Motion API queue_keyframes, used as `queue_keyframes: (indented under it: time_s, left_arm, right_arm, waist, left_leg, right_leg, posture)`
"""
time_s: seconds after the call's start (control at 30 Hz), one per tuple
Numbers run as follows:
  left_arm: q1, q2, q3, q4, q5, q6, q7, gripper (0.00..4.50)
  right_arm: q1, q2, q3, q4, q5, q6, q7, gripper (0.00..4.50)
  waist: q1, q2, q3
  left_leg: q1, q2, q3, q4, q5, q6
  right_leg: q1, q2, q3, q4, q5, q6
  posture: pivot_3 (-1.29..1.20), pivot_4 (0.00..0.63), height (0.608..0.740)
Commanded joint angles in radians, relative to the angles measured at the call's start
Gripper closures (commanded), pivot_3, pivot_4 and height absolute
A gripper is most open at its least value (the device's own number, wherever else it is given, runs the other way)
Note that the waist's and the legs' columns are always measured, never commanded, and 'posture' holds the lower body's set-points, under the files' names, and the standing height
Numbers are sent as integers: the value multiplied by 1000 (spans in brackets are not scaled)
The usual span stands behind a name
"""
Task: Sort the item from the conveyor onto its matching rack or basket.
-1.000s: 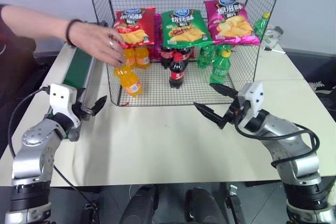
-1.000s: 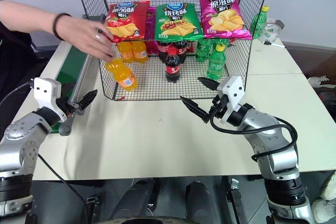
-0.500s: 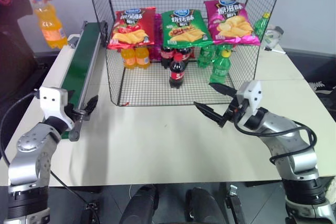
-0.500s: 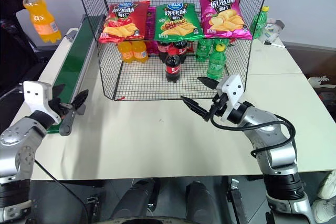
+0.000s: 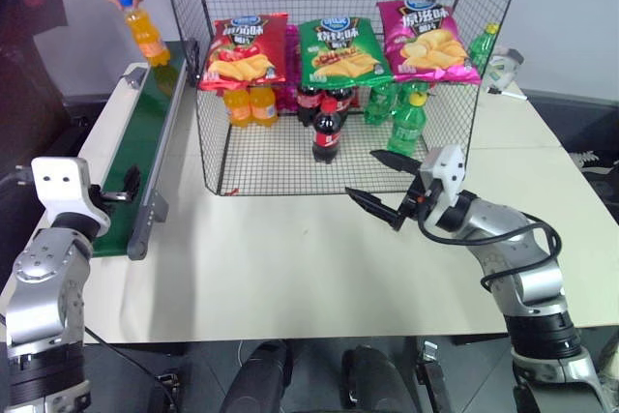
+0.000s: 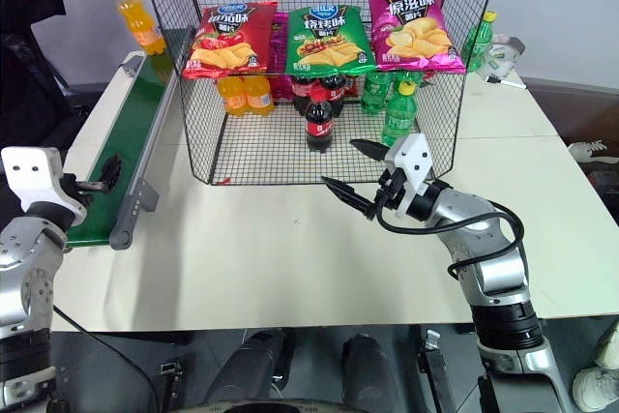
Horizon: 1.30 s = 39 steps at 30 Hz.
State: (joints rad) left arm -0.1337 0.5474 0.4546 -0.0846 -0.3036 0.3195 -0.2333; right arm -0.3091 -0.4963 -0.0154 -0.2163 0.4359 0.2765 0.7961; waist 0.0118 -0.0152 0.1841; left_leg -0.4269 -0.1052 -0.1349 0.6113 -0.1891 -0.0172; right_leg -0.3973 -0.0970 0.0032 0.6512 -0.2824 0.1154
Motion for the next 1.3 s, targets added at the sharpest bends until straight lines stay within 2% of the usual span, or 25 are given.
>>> queue_keyframes:
  time_s: [0.03, 0.33, 0.63, 1.3]
  left_arm:
    - [-20, -3, 34, 19, 10, -88, 5, 35]
    - [-2, -17, 41, 53, -43, -140, -65, 35]
    - [8, -30, 44, 52, -54, -151, -72, 35]
    - [18, -43, 71, 62, -57, -179, -27, 35]
  right_arm:
    - [-17, 10, -8, -11, 1, -31, 4, 0]
    - [73, 7, -4, -50, 16, -53, 41, 0]
    - [60, 76, 29, -123, -2, -10, -77, 0]
    - [107, 65, 45, -140, -21, -22, -63, 0]
  waist:
    - [0, 0, 0]
    - [0, 0, 0]
    - [-1, 0, 0]
    - [0, 0, 0]
  left_leg:
    - [0, 0, 0, 0, 0, 0]
    - [0, 0, 0, 0, 0, 0]
    - [0, 0, 0, -1, 0, 0]
    - [0, 0, 0, 0, 0, 0]
  right_leg:
    - [0, 0, 0, 0, 0, 0]
    - [0, 0, 0, 0, 0, 0]
    - [-3, 0, 0, 0, 0, 0]
    - [-3, 0, 0, 0, 0, 0]
  posture:
    - [0, 150, 740]
    - [0, 150, 740]
    - [0, 150, 740]
    - [0, 150, 740]
